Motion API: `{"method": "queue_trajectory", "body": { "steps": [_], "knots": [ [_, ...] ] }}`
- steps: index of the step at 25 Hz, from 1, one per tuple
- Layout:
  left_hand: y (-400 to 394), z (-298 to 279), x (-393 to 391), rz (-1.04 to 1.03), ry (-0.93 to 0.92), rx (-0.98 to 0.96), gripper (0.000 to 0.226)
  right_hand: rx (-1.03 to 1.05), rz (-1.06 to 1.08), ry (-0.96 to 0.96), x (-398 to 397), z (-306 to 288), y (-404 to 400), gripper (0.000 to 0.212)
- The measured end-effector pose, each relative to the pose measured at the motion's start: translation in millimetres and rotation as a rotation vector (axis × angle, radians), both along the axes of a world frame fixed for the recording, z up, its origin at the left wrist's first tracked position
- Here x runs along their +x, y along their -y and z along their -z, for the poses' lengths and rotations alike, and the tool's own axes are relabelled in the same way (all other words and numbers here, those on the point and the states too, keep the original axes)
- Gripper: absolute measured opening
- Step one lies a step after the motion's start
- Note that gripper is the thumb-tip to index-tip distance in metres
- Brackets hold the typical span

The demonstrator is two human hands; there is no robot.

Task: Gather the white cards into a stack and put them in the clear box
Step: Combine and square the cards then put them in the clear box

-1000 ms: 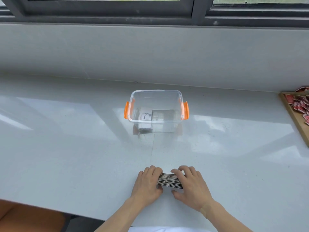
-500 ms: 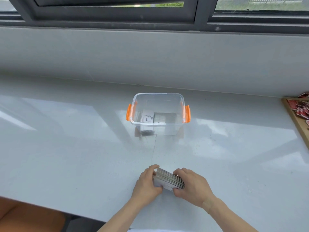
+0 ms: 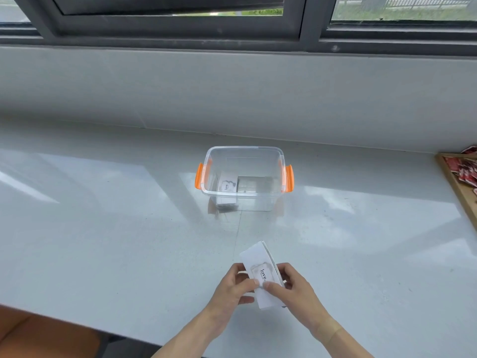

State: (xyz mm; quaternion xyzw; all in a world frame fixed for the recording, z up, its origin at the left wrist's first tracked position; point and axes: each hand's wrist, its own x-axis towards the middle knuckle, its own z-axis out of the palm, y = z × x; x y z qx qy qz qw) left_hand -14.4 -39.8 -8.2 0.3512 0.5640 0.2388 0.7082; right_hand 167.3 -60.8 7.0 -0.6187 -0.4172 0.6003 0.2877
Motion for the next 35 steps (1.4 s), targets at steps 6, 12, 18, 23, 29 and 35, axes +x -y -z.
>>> {"method": "queue_trajectory", "body": {
  "steps": [6, 12, 18, 23, 29, 35],
  "knots": [
    [-14, -13, -6, -0.005, -0.020, 0.031, 0.048, 0.041, -0.090, 0.080, -2, -7, -14, 0.033],
    [-74, -53, -27, 0.058, -0.105, 0.104, 0.052, 0.592, 0.010, 0.688, 15, -34, -75, 0.048],
    [-168, -96, -42, 0.026, -0.241, 0.233, 0.042, 0.839, -0.135, 1.070, 30, -48, -179, 0.063],
    [-242, -104, -19, 0.061, -0.420, 0.194, 0.042, 0.712, -0.340, 1.057, 23, -32, -230, 0.074],
    [-287, -79, 13, 0.239, -0.511, 0.090, 0.022, 0.614, -0.377, 0.965, 21, -9, -243, 0.081],
    [-288, -32, 35, 0.304, -0.544, 0.008, 0.023, 0.615, -0.343, 0.922, 20, -6, -242, 0.079]
  ]
}}
